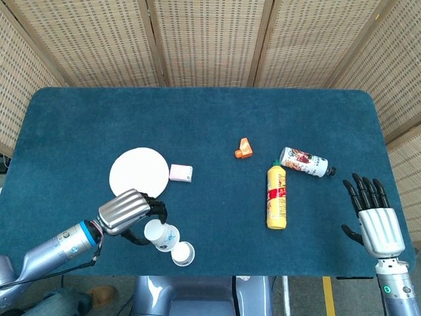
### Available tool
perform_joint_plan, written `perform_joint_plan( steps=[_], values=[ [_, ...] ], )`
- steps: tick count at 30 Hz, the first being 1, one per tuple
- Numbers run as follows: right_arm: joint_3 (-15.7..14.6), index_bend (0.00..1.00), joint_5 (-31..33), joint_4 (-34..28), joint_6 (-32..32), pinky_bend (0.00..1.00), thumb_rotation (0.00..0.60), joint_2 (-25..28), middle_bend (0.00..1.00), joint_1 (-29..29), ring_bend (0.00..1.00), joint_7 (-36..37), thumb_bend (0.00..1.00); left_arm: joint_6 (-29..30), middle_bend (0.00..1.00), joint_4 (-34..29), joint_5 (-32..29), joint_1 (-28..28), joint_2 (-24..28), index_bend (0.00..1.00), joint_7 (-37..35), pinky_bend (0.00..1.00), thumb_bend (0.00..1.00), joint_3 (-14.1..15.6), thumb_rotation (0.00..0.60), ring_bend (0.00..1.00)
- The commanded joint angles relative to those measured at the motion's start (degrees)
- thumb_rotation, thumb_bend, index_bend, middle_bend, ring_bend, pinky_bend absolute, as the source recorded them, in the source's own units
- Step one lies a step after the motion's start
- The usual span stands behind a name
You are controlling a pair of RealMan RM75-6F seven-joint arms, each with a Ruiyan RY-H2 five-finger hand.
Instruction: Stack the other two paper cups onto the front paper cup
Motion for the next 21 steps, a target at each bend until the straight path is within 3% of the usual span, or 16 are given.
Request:
perform_joint_plan(
  steps=[1, 10, 21],
  values=[
    [0.12, 0.00, -0.01, -0.07, 0.08, 0.00, 0.600, 0.08, 0.00, -0.13, 0.00, 0.07, 0.00, -1.29, 0.48, -0.64, 0.84, -0.90, -1.21, 0.67, 2.23, 0.57, 0.12, 0.79, 0.600, 0.52],
    [0.58, 0.00, -0.23, -0.21, 0.10, 0.00, 0.600, 0.38, 0.00, -0.61, 0.00, 0.52, 0.00, -5.85, 0.48, -2.08, -2.74, -2.95, -4.66, 0.67, 10.50, 0.57, 0.12, 0.55, 0.600, 0.52],
    [0.90, 0.00, -0.41, -0.26, -0.43, 0.00, 0.600, 0.52, 0.00, -0.85, 0.00, 0.48, 0.00, -6.85, 0.48, -3.05, -6.54, -3.92, -8.85, 0.67, 19.64, 0.57, 0.12, -0.47, 0.600, 0.52]
  ],
)
